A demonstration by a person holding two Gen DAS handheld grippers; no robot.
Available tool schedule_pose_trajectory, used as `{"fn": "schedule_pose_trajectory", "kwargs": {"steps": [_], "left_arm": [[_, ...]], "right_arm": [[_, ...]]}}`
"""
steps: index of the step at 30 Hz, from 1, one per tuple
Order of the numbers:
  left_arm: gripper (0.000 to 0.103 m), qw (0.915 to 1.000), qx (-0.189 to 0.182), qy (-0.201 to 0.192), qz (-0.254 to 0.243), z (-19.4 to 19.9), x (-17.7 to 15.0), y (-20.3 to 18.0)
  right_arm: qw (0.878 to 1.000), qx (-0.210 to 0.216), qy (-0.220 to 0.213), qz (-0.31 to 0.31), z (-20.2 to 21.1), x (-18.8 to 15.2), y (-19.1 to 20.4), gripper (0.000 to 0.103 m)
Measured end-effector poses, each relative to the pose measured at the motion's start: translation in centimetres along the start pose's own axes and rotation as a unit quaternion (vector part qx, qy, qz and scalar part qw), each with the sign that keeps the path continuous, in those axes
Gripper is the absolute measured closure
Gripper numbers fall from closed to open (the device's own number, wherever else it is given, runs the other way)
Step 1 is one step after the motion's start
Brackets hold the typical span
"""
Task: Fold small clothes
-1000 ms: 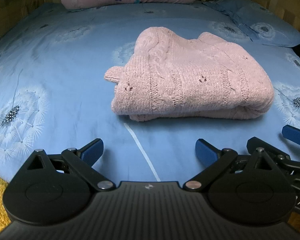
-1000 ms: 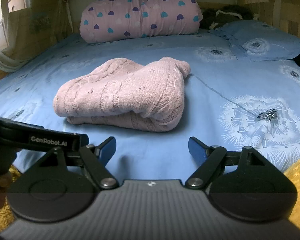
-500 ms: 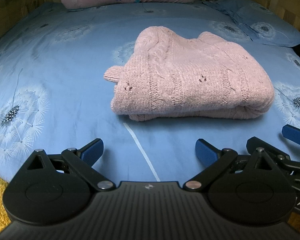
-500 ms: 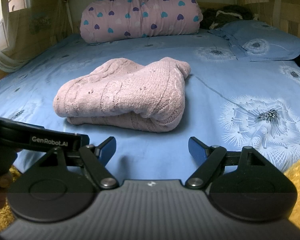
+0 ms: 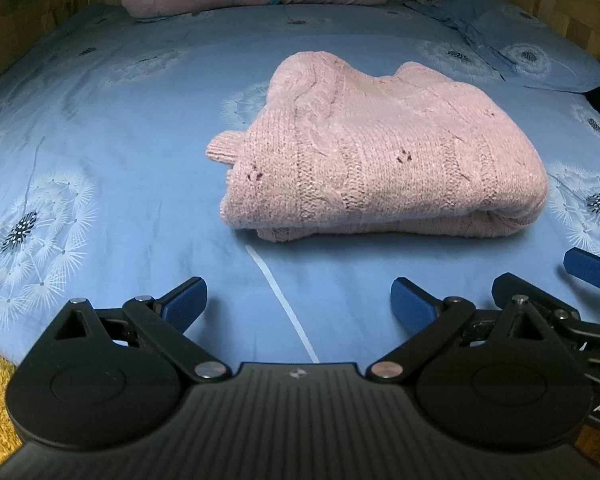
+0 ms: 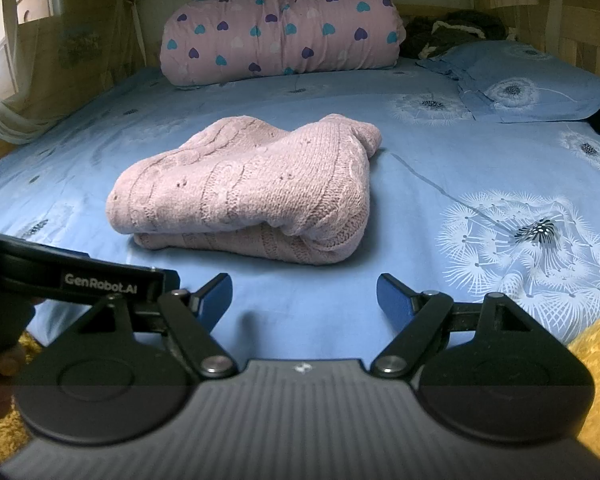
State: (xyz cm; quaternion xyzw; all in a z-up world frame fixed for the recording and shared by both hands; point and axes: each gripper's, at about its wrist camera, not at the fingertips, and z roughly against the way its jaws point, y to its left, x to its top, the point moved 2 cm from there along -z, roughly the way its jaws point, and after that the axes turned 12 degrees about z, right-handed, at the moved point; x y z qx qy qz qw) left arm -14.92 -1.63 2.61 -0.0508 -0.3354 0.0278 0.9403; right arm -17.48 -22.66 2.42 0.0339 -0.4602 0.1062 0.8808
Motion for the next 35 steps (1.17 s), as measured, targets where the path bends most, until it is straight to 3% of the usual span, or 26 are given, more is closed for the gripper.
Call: {"fn": "schedule_pose_trajectory", "kwargs": {"steps": [35], "left_arm": [[0.003, 0.9999, 0.000, -0.005, -0.010, 0.23, -0.38, -0.46]], "right_arm": [[1.000, 0.000, -0.002, 0.002, 0.04, 0.08, 0.10, 0.022]]}}
